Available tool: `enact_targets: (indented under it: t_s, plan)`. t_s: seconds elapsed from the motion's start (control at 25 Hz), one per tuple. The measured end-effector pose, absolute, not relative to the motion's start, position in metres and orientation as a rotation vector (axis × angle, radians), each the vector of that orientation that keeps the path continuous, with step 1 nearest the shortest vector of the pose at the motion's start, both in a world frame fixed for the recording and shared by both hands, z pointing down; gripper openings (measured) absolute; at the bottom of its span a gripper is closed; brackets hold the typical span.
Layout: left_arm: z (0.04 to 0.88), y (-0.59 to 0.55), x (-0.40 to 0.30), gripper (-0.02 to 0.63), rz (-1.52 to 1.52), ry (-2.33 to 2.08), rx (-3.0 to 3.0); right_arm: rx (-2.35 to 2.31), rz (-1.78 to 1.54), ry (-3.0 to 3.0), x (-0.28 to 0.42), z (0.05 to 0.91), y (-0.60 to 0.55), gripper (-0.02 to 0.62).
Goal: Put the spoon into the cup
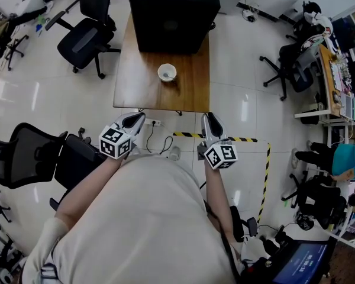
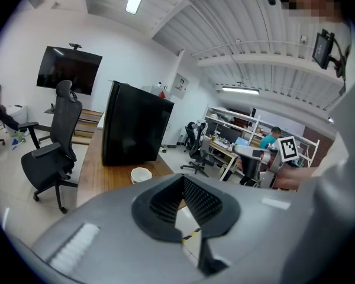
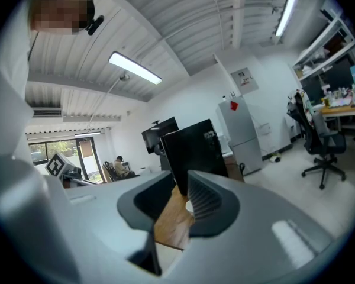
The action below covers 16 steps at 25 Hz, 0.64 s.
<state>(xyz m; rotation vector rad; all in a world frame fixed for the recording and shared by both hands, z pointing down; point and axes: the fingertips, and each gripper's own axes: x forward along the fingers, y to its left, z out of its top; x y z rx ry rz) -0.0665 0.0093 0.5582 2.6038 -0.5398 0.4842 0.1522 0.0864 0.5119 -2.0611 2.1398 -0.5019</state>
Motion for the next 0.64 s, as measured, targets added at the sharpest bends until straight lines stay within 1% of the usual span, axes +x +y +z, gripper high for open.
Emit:
enact_targets:
  t_s: [0.64]
  plan:
    - [0.557,0.022,-0.059,0.005,0.489,-0.581,2.597,-2.036,-0.526,2.154,0.159,0.522,0.093,0.071]
